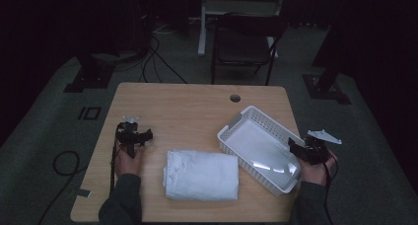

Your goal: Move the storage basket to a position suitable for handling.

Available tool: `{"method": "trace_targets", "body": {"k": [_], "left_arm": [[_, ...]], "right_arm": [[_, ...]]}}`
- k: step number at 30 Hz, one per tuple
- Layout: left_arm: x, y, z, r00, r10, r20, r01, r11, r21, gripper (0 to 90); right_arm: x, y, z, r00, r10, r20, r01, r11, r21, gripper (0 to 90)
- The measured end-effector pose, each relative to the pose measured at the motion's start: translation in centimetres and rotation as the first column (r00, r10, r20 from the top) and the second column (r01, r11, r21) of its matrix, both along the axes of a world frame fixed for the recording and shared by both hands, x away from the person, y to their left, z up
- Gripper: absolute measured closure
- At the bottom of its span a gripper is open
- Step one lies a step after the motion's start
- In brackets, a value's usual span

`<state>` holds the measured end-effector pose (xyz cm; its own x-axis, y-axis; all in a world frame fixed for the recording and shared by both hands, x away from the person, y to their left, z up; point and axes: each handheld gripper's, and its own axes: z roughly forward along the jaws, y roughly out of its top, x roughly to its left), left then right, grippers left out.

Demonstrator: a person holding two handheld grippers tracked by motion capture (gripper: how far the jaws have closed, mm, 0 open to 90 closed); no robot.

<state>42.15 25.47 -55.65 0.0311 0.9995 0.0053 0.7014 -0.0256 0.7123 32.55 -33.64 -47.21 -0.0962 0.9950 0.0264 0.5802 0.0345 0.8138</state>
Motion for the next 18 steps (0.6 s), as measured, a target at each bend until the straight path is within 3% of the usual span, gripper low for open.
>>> {"method": "trace_targets", "body": {"k": [7, 18], "left_arm": [[0.0, 0.0, 0.0, 1.0000, 0.001, 0.000, -0.001, 1.0000, 0.000, 12.5], [0.0, 0.0, 0.0, 1.0000, 0.001, 0.000, -0.001, 1.0000, -0.001, 12.6]], "right_arm": [[-0.9, -0.6, -0.8, 0.9993, -0.031, -0.019, 0.031, 0.999, 0.004, 32.3], [-1.9, -1.0, -0.6, 0.9956, -0.088, -0.032, 0.087, 0.996, -0.010, 31.2]]}}
